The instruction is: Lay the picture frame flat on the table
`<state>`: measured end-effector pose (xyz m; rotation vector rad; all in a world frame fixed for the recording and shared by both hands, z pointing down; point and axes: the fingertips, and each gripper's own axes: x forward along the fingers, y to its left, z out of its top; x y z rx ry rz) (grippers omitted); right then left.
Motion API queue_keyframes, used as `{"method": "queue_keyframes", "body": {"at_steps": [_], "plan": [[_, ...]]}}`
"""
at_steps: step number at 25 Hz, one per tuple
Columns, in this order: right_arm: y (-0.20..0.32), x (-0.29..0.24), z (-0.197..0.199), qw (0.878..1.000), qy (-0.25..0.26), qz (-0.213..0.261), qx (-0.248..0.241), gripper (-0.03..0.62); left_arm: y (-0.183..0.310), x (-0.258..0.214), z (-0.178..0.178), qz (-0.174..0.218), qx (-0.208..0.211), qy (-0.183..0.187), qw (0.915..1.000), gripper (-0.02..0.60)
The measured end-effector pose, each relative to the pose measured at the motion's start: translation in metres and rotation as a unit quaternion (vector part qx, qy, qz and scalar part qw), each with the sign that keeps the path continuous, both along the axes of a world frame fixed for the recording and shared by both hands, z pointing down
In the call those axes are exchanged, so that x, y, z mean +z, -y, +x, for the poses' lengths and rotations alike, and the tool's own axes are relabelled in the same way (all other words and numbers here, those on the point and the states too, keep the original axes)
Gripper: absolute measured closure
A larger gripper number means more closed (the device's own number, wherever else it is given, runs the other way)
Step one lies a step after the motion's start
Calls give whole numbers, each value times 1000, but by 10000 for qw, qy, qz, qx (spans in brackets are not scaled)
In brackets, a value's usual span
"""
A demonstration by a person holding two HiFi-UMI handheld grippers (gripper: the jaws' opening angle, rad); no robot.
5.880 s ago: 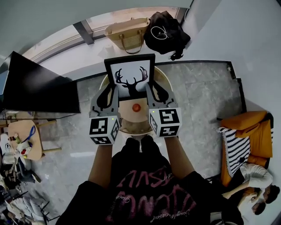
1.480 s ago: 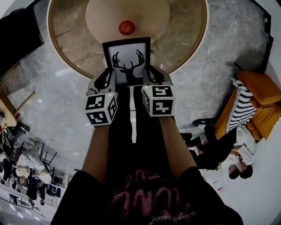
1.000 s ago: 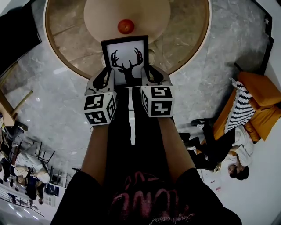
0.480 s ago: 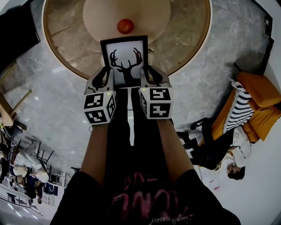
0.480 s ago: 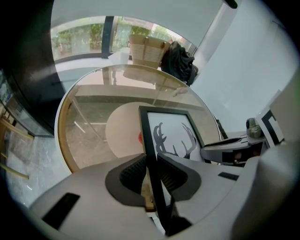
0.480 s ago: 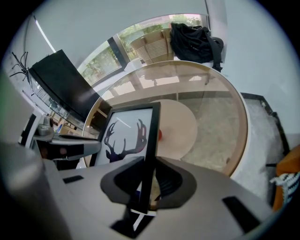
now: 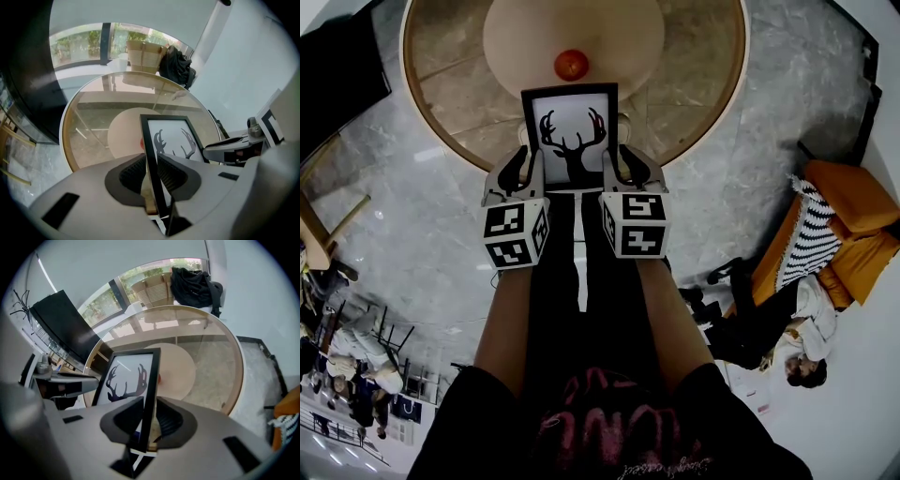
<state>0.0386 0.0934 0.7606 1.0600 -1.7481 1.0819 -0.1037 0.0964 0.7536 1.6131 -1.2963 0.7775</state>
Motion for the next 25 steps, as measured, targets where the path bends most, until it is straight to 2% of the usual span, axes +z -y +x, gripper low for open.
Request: {"method": "queue_keyframes", "body": {"at_steps": [9, 16, 25], "plan": [[14, -44, -7, 9993, 78, 367, -52, 508, 10, -45, -4, 363, 63, 17, 9993, 519], [30, -92, -14, 9957, 150, 903, -166, 559, 22, -92, -2, 829, 127, 41, 9965, 560], [61, -160, -13, 9865, 289, 1594, -246, 569, 50, -154, -1, 1420, 285, 164, 9893, 571]]}}
